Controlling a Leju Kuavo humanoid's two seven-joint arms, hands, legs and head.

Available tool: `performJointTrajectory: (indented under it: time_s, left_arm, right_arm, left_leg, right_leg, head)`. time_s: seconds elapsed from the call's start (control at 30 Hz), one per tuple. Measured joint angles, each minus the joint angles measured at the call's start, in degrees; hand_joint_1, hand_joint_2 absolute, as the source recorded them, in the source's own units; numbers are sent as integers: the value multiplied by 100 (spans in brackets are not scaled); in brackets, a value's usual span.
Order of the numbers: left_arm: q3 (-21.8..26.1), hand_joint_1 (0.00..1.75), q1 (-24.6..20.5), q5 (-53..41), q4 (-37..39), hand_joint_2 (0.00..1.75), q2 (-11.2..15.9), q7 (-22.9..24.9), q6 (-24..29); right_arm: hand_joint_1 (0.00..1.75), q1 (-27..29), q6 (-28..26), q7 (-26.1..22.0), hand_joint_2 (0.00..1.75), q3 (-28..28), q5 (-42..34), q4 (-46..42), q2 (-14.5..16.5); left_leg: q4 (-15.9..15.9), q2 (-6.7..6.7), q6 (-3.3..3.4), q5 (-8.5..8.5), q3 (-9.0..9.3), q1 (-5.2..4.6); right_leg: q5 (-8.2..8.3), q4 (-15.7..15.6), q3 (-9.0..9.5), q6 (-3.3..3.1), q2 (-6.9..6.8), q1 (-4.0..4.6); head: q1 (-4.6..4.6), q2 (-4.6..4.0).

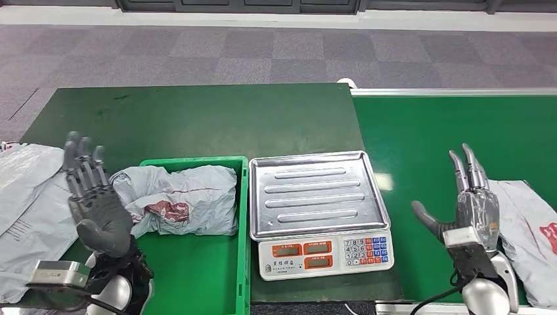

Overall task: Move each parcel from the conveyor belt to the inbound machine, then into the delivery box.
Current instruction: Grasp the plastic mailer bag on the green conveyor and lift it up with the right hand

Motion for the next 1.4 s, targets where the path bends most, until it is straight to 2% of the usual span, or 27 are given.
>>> performJointTrajectory:
  time_s: [0.07,0.13,0.27,0.4,0.5,0.6,0.8,1.03,1.23,1.37,1.4]
  left_arm:
    - [3,0,-165,107,321,175,-102,3,-667]
    - [6,0,-464,6,825,175,-243,4,-939]
    - [7,0,-1199,-62,2078,175,-539,8,-1027]
    - [7,0,-1594,-35,2860,175,-715,3,-1040]
    - [0,0,-1762,-126,3201,175,-795,2,-887]
    - [-32,0,-1903,-190,3487,175,-833,1,-597]
    - [-37,0,-2006,-2,3891,175,-883,1,-755]
    - [-1,0,-2147,211,4303,175,-933,1,-1183]
    - [23,0,-2241,115,4565,175,-997,0,-1158]
    - [24,0,-2250,86,4669,175,-1035,0,-1131]
    - [24,0,-2251,74,4689,175,-1041,0,-1117]
  right_arm:
    - [0,-256,-207,331,175,-31,186,411,-83]
    - [0,-656,-423,601,175,-118,300,1087,-193]
    - [0,-1587,-971,890,175,-536,394,2859,-489]
    - [0,-2047,-1101,924,175,-852,420,4021,-692]
    - [0,-2169,-1177,1201,175,-973,506,4553,-792]
    - [0,-2257,-1202,1800,175,-1166,714,5163,-980]
    - [0,-2282,-1052,2356,175,-1526,910,6200,-1363]
    - [0,-2165,-306,3034,175,-1935,794,6838,-1586]
    - [0,-2151,153,3415,175,-2131,936,7005,-1717]
    - [175,-2149,479,3545,175,-2165,1028,7053,-1758]
    - [175,-2143,569,3510,175,-2177,1022,7059,-1762]
  left_leg:
    - [4,2,3,2,-2,-2]
    - [13,4,12,10,-9,-4]
    - [31,-5,33,34,-37,-8]
    - [35,-7,35,40,-49,-9]
    - [36,-12,34,40,-58,-9]
    - [37,-26,35,40,-71,-9]
    - [37,-19,35,39,-87,-9]
    - [37,-19,35,40,-86,-8]
    - [40,-26,37,41,-80,-2]
    - [42,-30,42,43,-76,1]
    - [43,-31,42,43,-76,4]
  right_leg:
    - [6,0,-3,5,2,-2]
    - [18,-1,-8,15,5,-4]
    - [45,0,-19,34,0,-8]
    - [54,0,-30,37,0,-8]
    - [53,-1,-43,37,-2,-8]
    - [52,-2,-49,37,-16,-8]
    - [52,-2,-66,37,-13,-9]
    - [52,-2,-66,37,-14,-6]
    - [52,-13,-46,38,-19,1]
    - [55,-25,-30,43,-22,4]
    - [56,-29,-27,45,-23,6]
  head:
    - [-1,0]
    - [-1,0]
    - [-1,0]
    - [0,0]
    - [0,0]
    - [0,0]
    - [0,0]
    - [-1,0]
    - [-1,0]
    - [-1,0]
    - [-1,0]
